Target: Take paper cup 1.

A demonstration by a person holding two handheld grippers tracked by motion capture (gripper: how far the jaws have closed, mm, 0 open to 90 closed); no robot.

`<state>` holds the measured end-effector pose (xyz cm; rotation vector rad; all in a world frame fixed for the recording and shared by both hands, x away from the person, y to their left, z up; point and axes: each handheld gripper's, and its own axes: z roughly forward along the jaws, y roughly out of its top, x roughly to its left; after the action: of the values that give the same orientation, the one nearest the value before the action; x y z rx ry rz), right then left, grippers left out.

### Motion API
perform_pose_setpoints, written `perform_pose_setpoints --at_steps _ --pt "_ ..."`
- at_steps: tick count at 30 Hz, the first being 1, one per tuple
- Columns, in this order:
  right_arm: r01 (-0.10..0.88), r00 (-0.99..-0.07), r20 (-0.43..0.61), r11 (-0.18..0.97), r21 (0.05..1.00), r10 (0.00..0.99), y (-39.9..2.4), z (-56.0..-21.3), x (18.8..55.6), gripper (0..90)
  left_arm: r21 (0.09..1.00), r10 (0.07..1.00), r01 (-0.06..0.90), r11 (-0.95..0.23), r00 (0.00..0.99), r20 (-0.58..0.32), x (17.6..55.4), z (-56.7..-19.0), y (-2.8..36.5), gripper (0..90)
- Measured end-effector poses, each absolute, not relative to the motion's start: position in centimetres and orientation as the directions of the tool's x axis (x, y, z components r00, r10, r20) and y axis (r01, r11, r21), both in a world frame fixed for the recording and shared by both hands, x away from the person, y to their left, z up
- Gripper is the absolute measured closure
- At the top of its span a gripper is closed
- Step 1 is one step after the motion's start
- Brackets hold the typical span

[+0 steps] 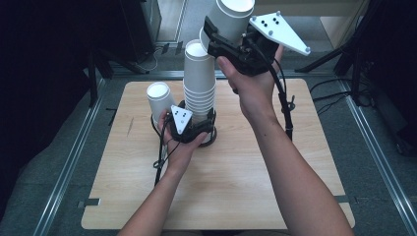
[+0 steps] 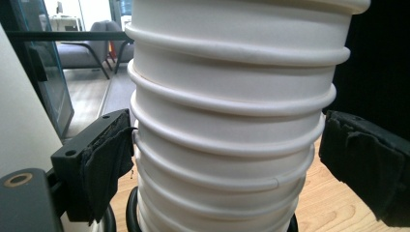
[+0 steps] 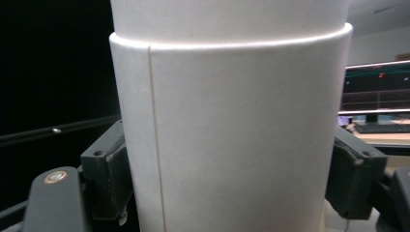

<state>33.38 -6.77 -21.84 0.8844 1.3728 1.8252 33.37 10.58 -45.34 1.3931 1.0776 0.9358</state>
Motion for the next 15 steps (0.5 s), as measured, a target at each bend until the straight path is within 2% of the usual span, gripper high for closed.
perform_pose_setpoints --at_steps 9,15 --pt "-0.114 -0.512 0.114 -0.199 0.973 0.851 -9.3 -23.8 32.9 18.8 0.995 0.955 0.097 -0.005 0.295 -0.024 32.0 -44.9 11.2 5.4" --pt "-0.095 -0.489 0.108 -0.176 0.980 0.866 -11.4 -26.3 32.5 18.4 0.996 0.949 0.089 -0.013 0.315 -0.016 30.2 -45.0 11.8 5.4"
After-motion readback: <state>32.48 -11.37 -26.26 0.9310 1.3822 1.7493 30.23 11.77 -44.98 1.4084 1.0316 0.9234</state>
